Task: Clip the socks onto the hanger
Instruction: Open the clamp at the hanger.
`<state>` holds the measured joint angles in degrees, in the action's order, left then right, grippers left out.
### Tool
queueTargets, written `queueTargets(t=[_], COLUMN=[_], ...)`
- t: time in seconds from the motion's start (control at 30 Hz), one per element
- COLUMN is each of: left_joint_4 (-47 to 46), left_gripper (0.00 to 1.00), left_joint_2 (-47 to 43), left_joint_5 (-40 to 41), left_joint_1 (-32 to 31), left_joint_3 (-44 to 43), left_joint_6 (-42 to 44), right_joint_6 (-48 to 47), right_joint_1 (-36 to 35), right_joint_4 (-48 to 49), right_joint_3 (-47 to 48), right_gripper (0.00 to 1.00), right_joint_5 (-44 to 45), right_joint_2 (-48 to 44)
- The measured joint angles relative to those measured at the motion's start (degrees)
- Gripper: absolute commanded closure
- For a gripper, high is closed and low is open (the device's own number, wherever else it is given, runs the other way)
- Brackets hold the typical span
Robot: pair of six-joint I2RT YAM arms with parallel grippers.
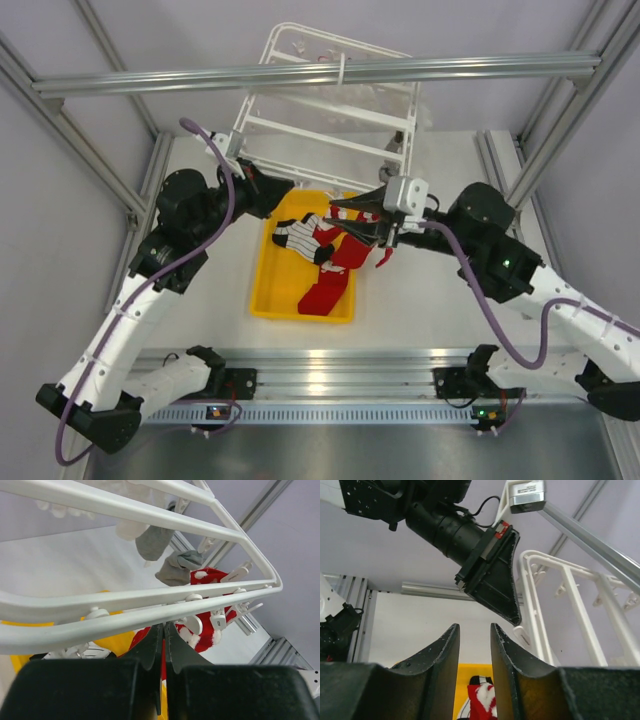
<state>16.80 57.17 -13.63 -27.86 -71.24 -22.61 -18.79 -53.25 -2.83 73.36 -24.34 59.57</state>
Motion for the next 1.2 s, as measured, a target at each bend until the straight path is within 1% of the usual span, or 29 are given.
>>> queueTargets(t=[0.1,0.17,0.37,0.53,0.57,0.67,0.77,1.2], left_joint_4=[0.1,0.2,1.7,5.6,6.3,7.9,9.7,11.6], left_gripper=[1.00,1.00,1.00,1.00,1.00,1.00,1.00,1.00], left_joint_2=[0.0,0.0,1.1,3.1,3.4,4.0,5.2,6.9], left_joint_5=[-0.8,-1.5,-3.7,-5.6,-5.9,-6.8,-8.3,-14.1], left_joint_1=[0.0,0.0,0.0,0.0,0.0,0.0,0.0,0.0], left_joint_3=[0.0,0.0,-1.6,-5.4,-5.9,-7.1,-8.6,-10.1], left_joint_6=[-0.3,-0.4,0.5,3.1,3.5,4.7,5.7,9.3], right_joint_6=[-1.8,-2.9,-6.3,-8.7,-9.2,-10.3,-11.6,-16.3], right_joint_1=[-4.7,-6.1,-6.7,-6.7,-6.7,-6.7,-6.7,-6.6], right_joint_4=[3.8,5.9,13.0,18.1,19.6,23.1,25.2,28.6], right_joint_3=[-4.2,-7.5,-15.7,-16.8,-16.9,-17.6,-18.4,-18.6], right_gripper=[0.69,0.69,0.65,0.63,0.61,0.56,0.54,0.53], right_joint_5=[5.9,9.5,19.2,24.7,25.7,27.6,28.7,28.8], right_joint_2=[0.7,1.2,3.1,3.7,3.8,3.8,4.0,8.6])
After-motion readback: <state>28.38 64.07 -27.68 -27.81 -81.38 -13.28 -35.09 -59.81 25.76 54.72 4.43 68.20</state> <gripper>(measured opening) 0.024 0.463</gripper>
